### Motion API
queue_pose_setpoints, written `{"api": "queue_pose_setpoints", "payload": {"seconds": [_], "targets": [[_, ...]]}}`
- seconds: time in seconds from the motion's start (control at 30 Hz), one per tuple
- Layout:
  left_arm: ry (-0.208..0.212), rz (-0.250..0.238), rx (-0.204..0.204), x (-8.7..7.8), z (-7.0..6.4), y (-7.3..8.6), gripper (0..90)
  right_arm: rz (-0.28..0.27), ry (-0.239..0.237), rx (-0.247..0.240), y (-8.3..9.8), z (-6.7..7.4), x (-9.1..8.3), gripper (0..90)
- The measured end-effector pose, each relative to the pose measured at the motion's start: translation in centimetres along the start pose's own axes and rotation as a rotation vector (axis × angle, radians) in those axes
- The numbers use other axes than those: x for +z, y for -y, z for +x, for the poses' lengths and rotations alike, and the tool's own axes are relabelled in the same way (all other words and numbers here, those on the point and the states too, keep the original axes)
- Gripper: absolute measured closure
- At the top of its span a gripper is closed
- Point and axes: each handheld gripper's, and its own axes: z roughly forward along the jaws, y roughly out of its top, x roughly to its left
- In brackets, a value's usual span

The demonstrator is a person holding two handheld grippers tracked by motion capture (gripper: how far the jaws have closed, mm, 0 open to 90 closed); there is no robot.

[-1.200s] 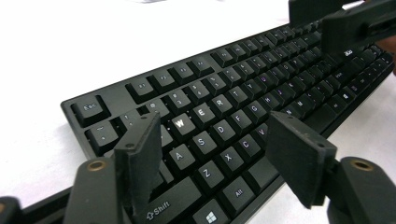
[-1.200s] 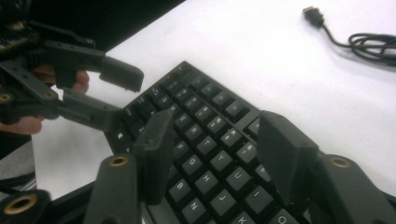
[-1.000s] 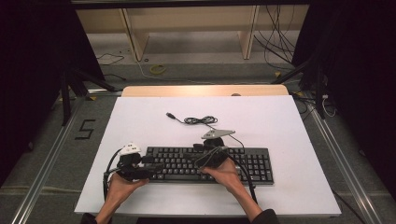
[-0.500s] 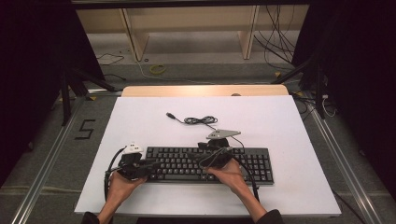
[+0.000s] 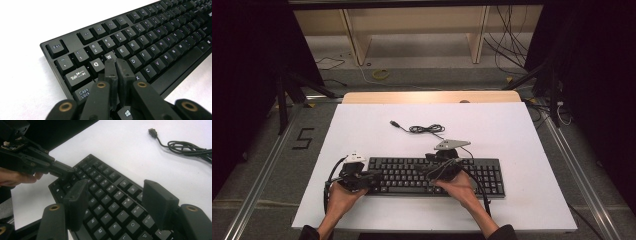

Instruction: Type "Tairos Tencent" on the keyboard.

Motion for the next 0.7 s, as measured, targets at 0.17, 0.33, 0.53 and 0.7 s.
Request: {"api": "queue_pose_setpoints", "payload": {"seconds": [0.17, 0.33, 0.53, 0.7], "targets": [[-0.002, 0.005, 0.000, 0.09, 0.08, -0.06, 88.8, 0.000, 0.001, -0.004, 0.00, 0.04, -0.02, 37.8], [-0.003, 0.016, 0.005, 0.30, 0.11, -0.12, 88.9, 0.002, 0.002, -0.006, 0.02, 0.06, 0.03, 37.3], [-0.005, 0.024, 0.003, 0.50, 0.16, -0.16, 88.9, 0.006, 0.002, -0.004, 0.06, 0.10, 0.09, 37.0], [-0.005, 0.028, 0.002, 0.61, 0.12, -0.19, 89.0, 0.007, 0.002, -0.005, 0.08, 0.12, 0.11, 37.0]]}}
